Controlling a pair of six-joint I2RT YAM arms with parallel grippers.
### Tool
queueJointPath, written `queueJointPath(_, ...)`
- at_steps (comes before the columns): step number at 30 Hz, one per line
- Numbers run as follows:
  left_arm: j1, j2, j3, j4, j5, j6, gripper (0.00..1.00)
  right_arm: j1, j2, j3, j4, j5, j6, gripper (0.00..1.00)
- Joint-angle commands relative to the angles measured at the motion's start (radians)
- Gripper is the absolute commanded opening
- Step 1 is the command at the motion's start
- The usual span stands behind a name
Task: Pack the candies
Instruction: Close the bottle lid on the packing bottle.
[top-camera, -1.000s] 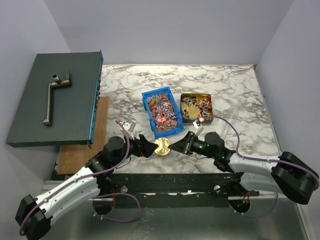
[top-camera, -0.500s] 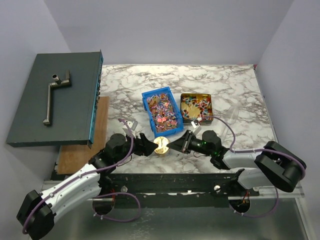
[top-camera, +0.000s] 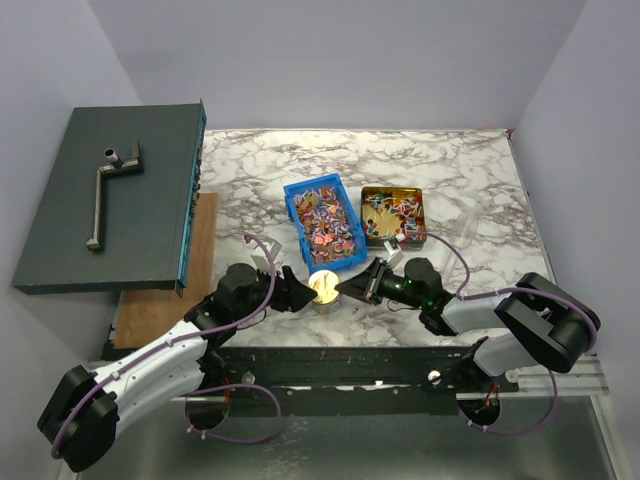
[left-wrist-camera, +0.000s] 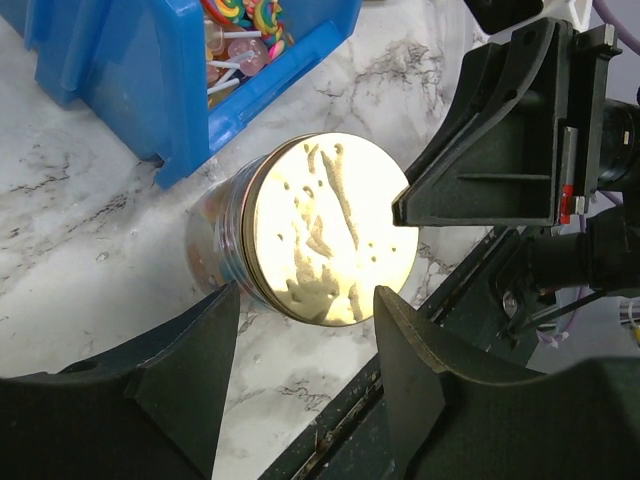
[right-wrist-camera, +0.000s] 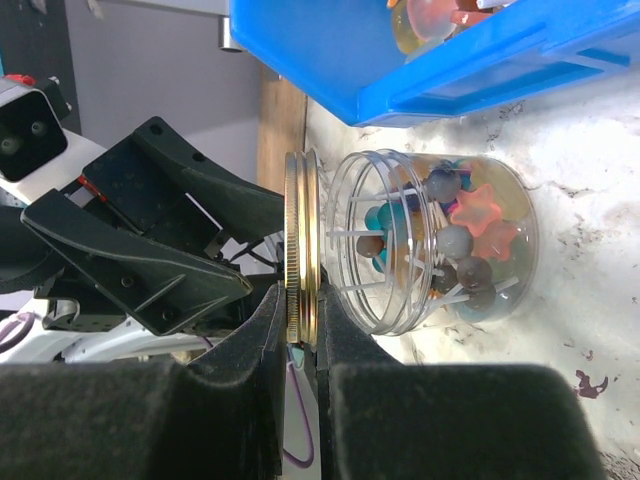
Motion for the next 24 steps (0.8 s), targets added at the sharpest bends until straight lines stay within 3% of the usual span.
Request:
queueJointPath(1,0.011,0.023,-0.010,0.046,0.045,-0.002,0.57,-0.006,0.041,0.004,0.068,-0.040,0.013,0.01)
queueJointPath(24,0.020,0.140,0.019,0.079,0.080,0.010,0.52,-0.037,0.112,-0.039,0.141,-0.059,0.043,0.03)
